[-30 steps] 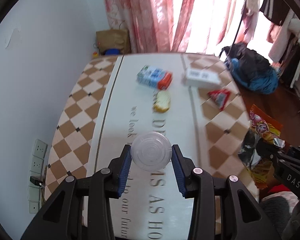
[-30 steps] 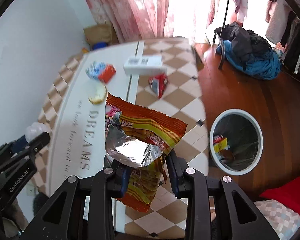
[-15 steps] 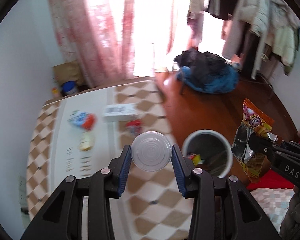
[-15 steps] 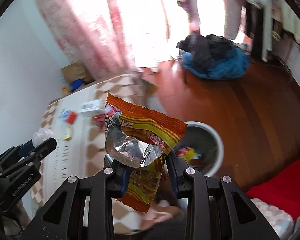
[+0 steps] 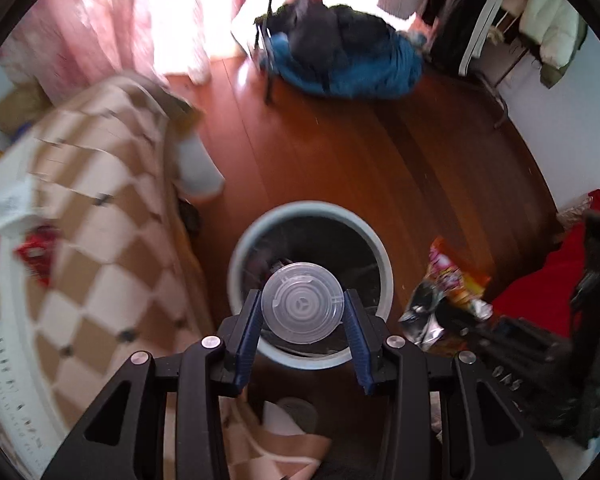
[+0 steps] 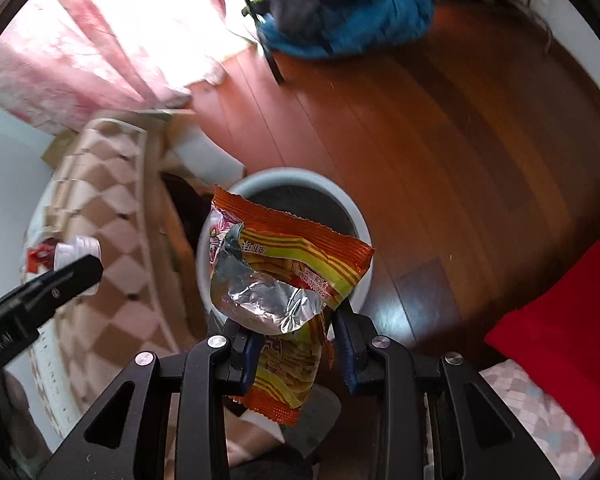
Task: Collect trash
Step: 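Carry the chip bag and clear lid over the bin with both tools, then open both tools to drop the chip bag and lid into the bin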
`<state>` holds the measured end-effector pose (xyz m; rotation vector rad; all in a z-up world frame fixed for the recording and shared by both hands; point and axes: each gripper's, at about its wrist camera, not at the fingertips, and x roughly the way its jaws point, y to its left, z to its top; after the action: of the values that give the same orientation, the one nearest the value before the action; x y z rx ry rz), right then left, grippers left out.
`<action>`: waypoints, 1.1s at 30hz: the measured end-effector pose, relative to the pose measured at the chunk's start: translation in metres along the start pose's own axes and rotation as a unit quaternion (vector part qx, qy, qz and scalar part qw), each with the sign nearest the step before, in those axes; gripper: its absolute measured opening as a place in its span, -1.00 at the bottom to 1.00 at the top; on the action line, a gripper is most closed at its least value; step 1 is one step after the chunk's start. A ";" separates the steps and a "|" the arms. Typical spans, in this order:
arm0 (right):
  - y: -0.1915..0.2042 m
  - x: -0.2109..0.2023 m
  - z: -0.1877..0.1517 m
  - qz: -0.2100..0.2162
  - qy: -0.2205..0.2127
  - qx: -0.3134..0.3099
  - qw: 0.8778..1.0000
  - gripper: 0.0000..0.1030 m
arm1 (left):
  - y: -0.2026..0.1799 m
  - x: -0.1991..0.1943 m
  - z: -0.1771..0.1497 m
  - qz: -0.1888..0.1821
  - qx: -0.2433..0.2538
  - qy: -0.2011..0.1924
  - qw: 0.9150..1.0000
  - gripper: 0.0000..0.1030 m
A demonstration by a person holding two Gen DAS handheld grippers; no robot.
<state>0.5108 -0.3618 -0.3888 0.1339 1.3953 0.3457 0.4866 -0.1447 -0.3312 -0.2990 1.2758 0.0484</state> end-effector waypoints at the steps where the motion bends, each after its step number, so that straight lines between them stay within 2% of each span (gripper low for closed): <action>1: -0.006 0.014 0.003 0.003 0.010 0.007 1.000 -0.34 | -0.001 0.012 0.005 -0.005 -0.002 0.013 1.000 -0.29; 3: -0.016 0.037 0.008 0.004 0.025 0.019 0.999 -0.34 | -0.002 0.035 0.014 -0.016 -0.003 0.039 0.999 -0.29; 8: -0.028 0.082 0.022 0.007 0.050 0.037 0.998 -0.30 | 0.004 0.071 0.024 -0.018 -0.021 0.083 0.996 -0.27; 9: -0.028 0.091 0.025 0.003 0.058 0.038 0.998 -0.23 | 0.007 0.075 0.024 -0.019 -0.028 0.089 0.995 -0.19; 12: -0.032 0.109 0.034 0.002 0.071 0.045 0.996 0.01 | 0.013 0.080 0.021 -0.019 -0.043 0.094 0.994 0.40; 13: -0.032 0.113 0.034 0.001 0.074 0.047 0.996 0.14 | 0.015 0.080 0.020 -0.018 -0.048 0.094 0.994 0.50; 15: -0.033 0.116 0.035 0.004 0.076 0.050 0.996 0.17 | 0.022 0.079 0.018 -0.012 -0.059 0.095 0.994 0.51; 16: -0.033 0.116 0.035 0.007 0.077 0.049 0.996 0.27 | 0.025 0.078 0.017 -0.007 -0.064 0.094 0.994 0.54; 17: -0.032 0.114 0.035 0.012 0.077 0.049 0.996 0.43 | 0.027 0.076 0.015 -0.002 -0.068 0.092 0.993 0.61; 18: -0.031 0.113 0.036 0.014 0.073 0.050 0.996 0.49 | 0.028 0.073 0.013 0.003 -0.069 0.089 0.994 0.80; 19: -0.030 0.110 0.035 0.014 0.069 0.049 0.996 0.55 | 0.029 0.070 0.010 0.012 -0.068 0.085 0.994 0.87; 21: -0.028 0.102 0.034 0.007 0.063 0.044 0.997 0.62 | 0.029 0.063 0.005 0.032 -0.059 0.076 0.995 0.87; 23: -0.028 0.094 0.033 0.007 0.058 0.039 0.998 0.85 | 0.029 0.057 -0.001 0.044 -0.054 0.071 0.995 0.87; 25: -0.025 0.086 0.029 -0.005 0.054 0.031 0.998 0.96 | 0.028 0.053 -0.006 0.057 -0.047 0.066 0.995 0.88; 33: 0.002 0.045 0.002 -0.060 0.027 -0.029 0.997 0.98 | 0.022 0.025 -0.028 0.100 -0.016 0.034 0.994 0.94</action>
<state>0.5186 -0.3454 -0.4301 -0.0071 1.4382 0.2920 0.4633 -0.1340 -0.3666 -0.2017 1.3711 0.2310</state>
